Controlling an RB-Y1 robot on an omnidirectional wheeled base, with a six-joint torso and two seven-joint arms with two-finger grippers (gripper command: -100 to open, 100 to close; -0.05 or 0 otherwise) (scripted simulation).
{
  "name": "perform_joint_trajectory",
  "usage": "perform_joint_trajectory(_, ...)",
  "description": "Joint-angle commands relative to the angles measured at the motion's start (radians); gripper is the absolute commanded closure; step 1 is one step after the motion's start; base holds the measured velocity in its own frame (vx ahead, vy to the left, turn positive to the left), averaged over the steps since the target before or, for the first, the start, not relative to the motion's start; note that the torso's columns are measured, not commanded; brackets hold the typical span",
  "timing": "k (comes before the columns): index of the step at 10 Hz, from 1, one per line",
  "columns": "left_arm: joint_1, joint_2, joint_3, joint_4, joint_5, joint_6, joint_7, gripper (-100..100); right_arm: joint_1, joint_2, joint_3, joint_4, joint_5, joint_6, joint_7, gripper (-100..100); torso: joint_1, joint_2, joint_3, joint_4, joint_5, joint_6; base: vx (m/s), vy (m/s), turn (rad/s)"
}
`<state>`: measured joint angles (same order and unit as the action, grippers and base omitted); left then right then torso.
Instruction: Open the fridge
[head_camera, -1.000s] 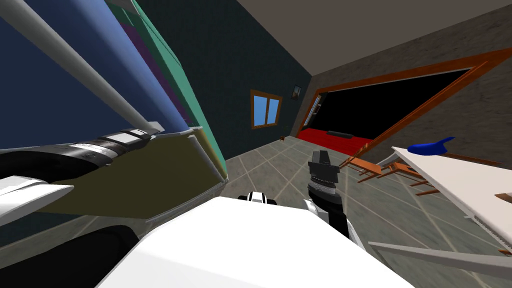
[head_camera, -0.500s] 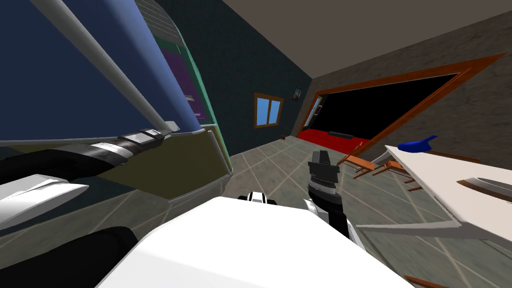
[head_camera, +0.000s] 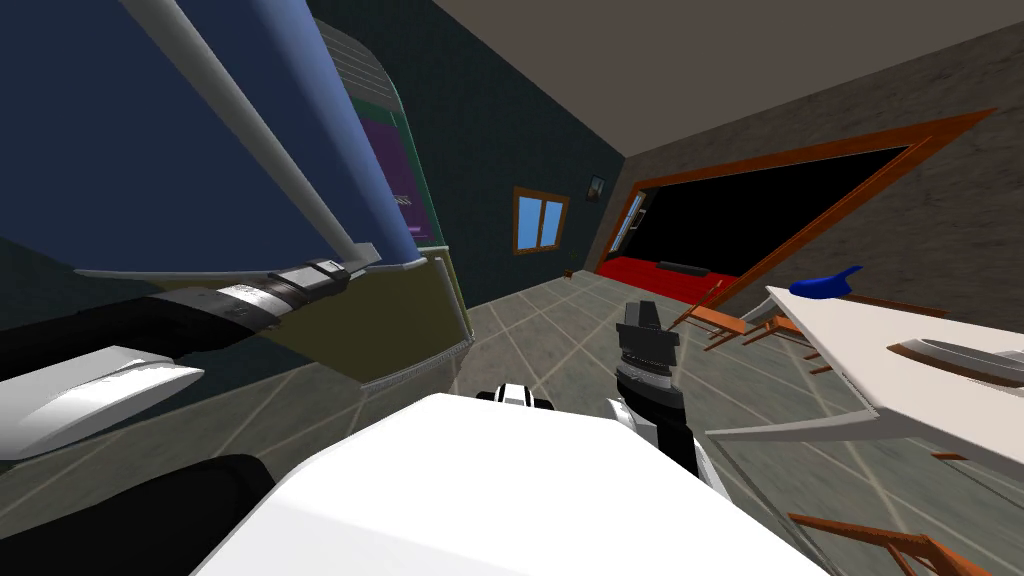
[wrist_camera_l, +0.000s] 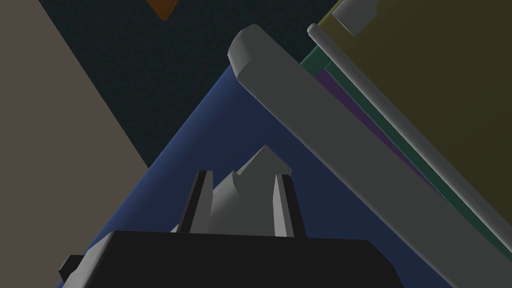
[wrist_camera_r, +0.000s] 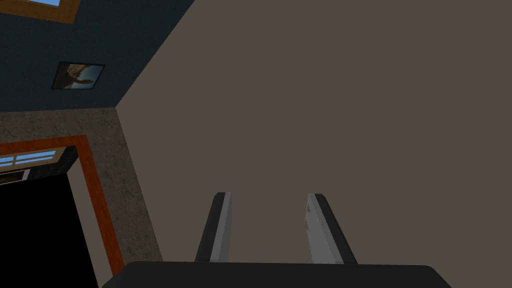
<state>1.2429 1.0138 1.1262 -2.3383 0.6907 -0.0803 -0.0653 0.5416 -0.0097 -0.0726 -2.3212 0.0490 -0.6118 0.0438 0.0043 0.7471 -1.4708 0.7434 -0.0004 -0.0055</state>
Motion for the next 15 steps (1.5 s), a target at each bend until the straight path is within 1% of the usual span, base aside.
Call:
perform_joint_trajectory(1,0.026,0.008,0.019,-0.033,0.013,-0.034,0.002,100,0.0,0.0,0.0,0.0,0.0,0.0,0.0,0,0.002,0.001,0.0,0.001,0.0,0.0,-0.195,0.135,-0.013)
perform_joint_trajectory(3,0.046,0.024,0.026,-0.087,0.027,-0.069,-0.001,100,0.0,0.0,0.0,0.0,0.0,0.0,0.0,0,0.004,0.0,-0.002,0.003,-0.001,-0.003,-0.237,0.152,0.057)
perform_joint_trajectory(4,0.046,0.024,0.026,-0.087,0.027,-0.069,-0.001,100,0.0,0.0,0.0,0.0,0.0,0.0,0.0,0,0.005,0.001,-0.001,0.003,-0.001,-0.002,-0.191,0.109,0.014)
perform_joint_trajectory(5,0.056,0.031,0.03,-0.114,0.033,-0.086,-0.002,100,0.0,0.0,0.0,0.0,0.0,0.0,0.0,0,0.003,-0.001,-0.003,0.003,-0.002,-0.002,-0.199,0.152,0.053)
perform_joint_trajectory(6,0.056,0.031,0.03,-0.114,0.033,-0.086,-0.002,100,0.0,0.0,0.0,0.0,0.0,0.0,0.0,0,0.005,0.0,-0.003,0.004,-0.002,-0.003,-0.142,0.15,0.003)
perform_joint_trajectory(8,0.077,0.047,0.037,-0.168,0.047,-0.121,-0.004,100,0.0,0.0,0.0,0.0,0.0,0.0,0.0,0,0.008,-0.002,-0.005,0.005,-0.002,-0.003,-0.163,0.173,0.059)
perform_joint_trajectory(9,0.077,0.047,0.037,-0.168,0.047,-0.121,-0.004,100,0.0,0.0,0.0,0.0,0.0,0.0,0.0,0,0.009,0.002,-0.002,0.005,0.0,-0.002,-0.197,0.154,0.007)
perform_joint_trajectory(10,0.087,0.054,0.04,-0.195,0.053,-0.139,-0.005,100,0.0,0.0,0.0,0.0,0.0,0.0,0.0,0,0.009,0.001,-0.002,0.005,0.0,-0.003,-0.221,0.134,0.071)
perform_joint_trajectory(11,0.087,0.054,0.04,-0.195,0.053,-0.139,-0.005,100,0.0,0.0,0.0,0.0,0.0,0.0,0.0,0,0.007,0.001,-0.002,0.004,0.0,-0.003,-0.186,0.123,0.014)
perform_joint_trajectory(12,0.088,0.066,0.026,-0.205,0.05,-0.133,-0.006,100,0.0,0.0,0.0,0.0,0.0,0.0,0.0,0,0.005,-0.002,-0.004,0.004,-0.001,-0.002,-0.074,0.04,-0.033)
perform_joint_trajectory(13,0.103,0.087,0.031,-0.216,0.055,-0.157,-0.012,100,0.0,0.0,0.0,0.0,0.0,0.0,0.0,0,-0.001,-0.009,-0.008,0.0,-0.002,0.0,-0.135,0.098,0.002)
perform_joint_trajectory(14,0.115,0.105,0.039,-0.223,0.062,-0.18,-0.016,100,0.0,0.0,0.0,0.0,0.0,0.0,0.0,0,-0.001,-0.007,-0.006,-0.002,-0.001,0.003,-0.219,0.213,-0.007)
perform_joint_trajectory(15,0.115,0.105,0.039,-0.223,0.062,-0.18,-0.016,100,0.0,0.0,0.0,0.0,0.0,0.0,0.0,0,0.003,-0.002,-0.002,-0.001,0.001,0.003,-0.18,0.206,-0.028)
